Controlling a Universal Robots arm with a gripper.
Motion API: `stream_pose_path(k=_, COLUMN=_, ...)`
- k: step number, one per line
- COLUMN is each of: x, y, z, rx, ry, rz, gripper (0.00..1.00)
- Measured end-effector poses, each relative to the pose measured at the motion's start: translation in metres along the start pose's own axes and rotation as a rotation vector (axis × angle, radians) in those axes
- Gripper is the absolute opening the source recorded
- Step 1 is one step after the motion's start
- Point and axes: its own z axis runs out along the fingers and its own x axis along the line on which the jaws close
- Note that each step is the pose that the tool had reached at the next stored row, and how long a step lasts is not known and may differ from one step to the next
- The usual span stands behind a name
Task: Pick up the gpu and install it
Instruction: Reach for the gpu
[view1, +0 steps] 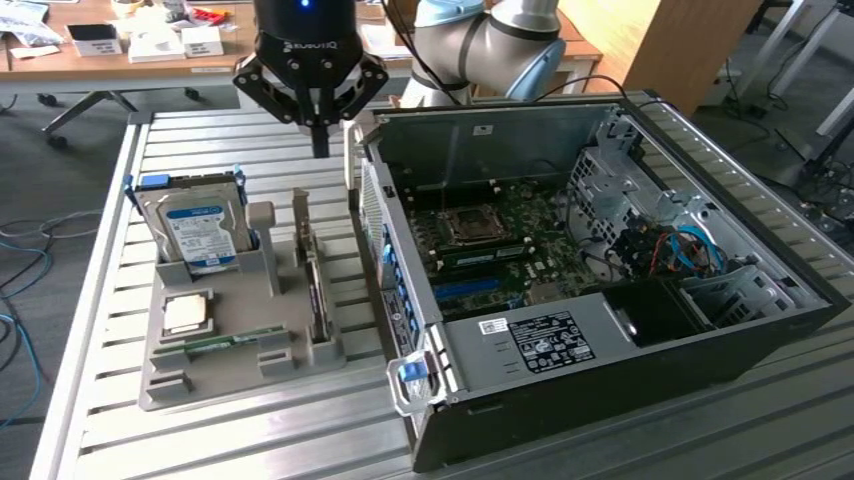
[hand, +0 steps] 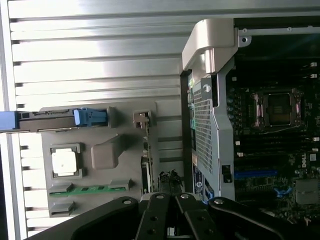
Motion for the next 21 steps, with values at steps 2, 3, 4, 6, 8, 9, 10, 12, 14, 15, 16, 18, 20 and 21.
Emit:
stream_pose_path(k=2, x=0.003, y=-0.0002, z=-0.0001, rx=0.0, ry=-0.0001, rz=0.0, gripper=0.11)
stream_pose_path(k=3, x=0.004, y=-0.0003, z=-0.0001, rx=0.0, ry=0.0, rz=0.0, gripper=0.11)
stream_pose_path(k=4, x=0.006, y=-0.0004, z=-0.0001, rx=0.0, ry=0.0, rz=0.0, gripper=0.11)
stream_pose_path(k=6, x=0.008, y=-0.0006, z=-0.0002, rx=0.0, ry=0.0, rz=0.0, gripper=0.11)
stream_pose_path(k=8, x=0.01, y=-0.0007, z=-0.0002, rx=0.0, ry=-0.0001, rz=0.0, gripper=0.11)
stream_pose_path(k=9, x=0.01, y=-0.0008, z=-0.0002, rx=-0.0001, ry=-0.0001, rz=0.0, gripper=0.11)
stream_pose_path(k=10, x=0.01, y=-0.0008, z=-0.0002, rx=0.0, ry=-0.0001, rz=0.0, gripper=0.11)
stream_pose_path(k=12, x=0.01, y=-0.0008, z=-0.0002, rx=0.0, ry=-0.0001, rz=0.0, gripper=0.11)
stream_pose_path(k=14, x=0.011, y=-0.0008, z=-0.0003, rx=0.0, ry=0.0, rz=0.0, gripper=0.11)
stream_pose_path(k=15, x=0.011, y=-0.0008, z=-0.0002, rx=-0.0001, ry=-0.0001, rz=0.0, gripper=0.11)
stream_pose_path(k=16, x=0.011, y=-0.0008, z=-0.0002, rx=0.0, ry=-0.0001, rz=0.0, gripper=0.11)
stream_pose_path(k=18, x=0.011, y=-0.0008, z=-0.0003, rx=0.0, ry=-0.0001, rz=0.0, gripper=0.11)
stream_pose_path(k=20, x=0.012, y=-0.0008, z=-0.0003, rx=0.0, ry=-0.0001, rz=0.0, gripper=0.11)
stream_pose_path(k=21, x=0.012, y=-0.0009, z=-0.0002, rx=-0.0001, ry=-0.0001, rz=0.0, gripper=0.11)
